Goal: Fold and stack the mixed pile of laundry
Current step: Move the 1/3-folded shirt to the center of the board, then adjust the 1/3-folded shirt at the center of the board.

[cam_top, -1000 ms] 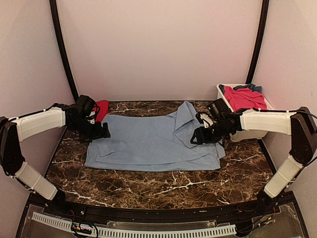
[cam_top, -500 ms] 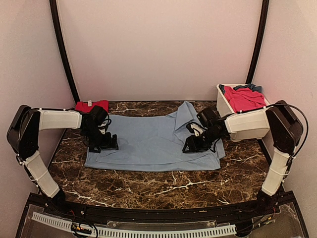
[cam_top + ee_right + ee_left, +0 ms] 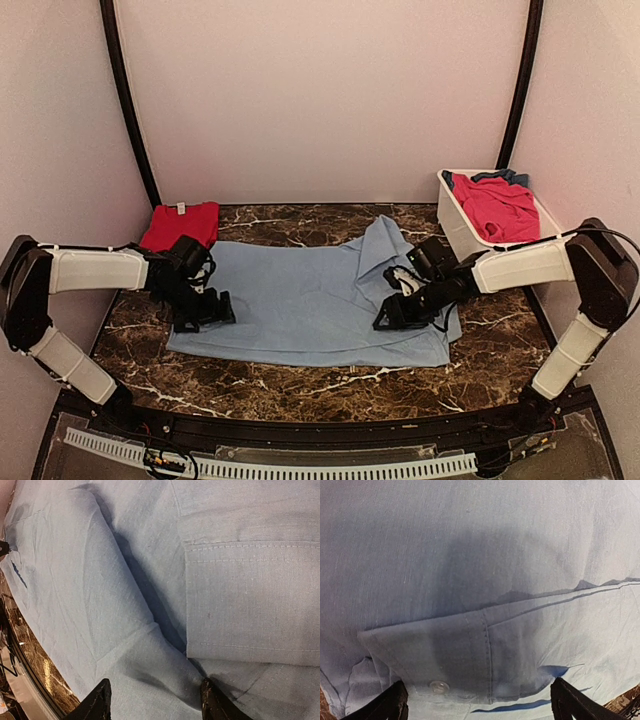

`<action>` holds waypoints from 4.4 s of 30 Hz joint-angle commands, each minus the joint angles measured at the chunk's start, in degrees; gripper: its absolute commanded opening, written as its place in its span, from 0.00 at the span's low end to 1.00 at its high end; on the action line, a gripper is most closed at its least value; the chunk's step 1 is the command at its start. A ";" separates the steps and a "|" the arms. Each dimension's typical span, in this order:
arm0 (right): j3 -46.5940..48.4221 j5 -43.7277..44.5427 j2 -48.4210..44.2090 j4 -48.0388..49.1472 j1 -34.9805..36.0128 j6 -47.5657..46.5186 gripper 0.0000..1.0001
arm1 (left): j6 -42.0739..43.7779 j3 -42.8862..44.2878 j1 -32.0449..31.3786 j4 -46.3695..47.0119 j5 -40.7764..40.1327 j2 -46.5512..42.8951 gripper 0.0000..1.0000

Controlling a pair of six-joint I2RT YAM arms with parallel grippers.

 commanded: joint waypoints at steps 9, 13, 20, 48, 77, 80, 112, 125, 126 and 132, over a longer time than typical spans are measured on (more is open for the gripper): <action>20.60 13.39 1.79 -15.60 0.73 -8.78 0.57 | 4.02 13.10 -0.56 -10.26 -2.42 -4.30 0.99; 25.17 14.42 7.00 -18.97 0.81 -10.98 0.57 | 4.96 15.45 -0.51 -11.03 -3.22 -4.52 0.99; 27.38 18.32 12.61 -20.37 1.10 -12.36 0.60 | 5.03 14.71 -0.49 -9.51 -1.56 -4.24 0.99; 33.88 15.56 6.62 -22.27 1.02 -11.36 0.00 | 6.27 16.58 -0.50 -9.36 -1.70 -3.61 0.99; 23.39 -5.95 -8.12 33.18 -2.65 21.52 0.00 | 7.71 12.37 -3.39 25.63 20.99 -13.01 0.99; 21.15 -4.27 -7.99 33.70 -0.88 21.46 0.00 | 8.41 13.68 -4.64 24.65 18.73 -11.39 0.99; 4.12 18.32 -23.57 1.57 5.32 4.35 0.54 | 6.37 15.73 -12.19 18.46 22.25 13.79 0.81; 0.62 15.26 -30.81 -0.20 -2.46 2.77 0.54 | 14.34 28.66 -15.03 11.09 17.73 23.13 0.01; 0.45 15.24 -31.23 -0.50 -2.80 2.54 0.54 | 17.32 32.67 -15.06 9.05 13.34 23.16 0.00; -0.27 14.73 -33.17 -1.47 -4.07 1.90 0.54 | 34.09 44.45 -19.96 -2.04 -2.19 22.82 0.00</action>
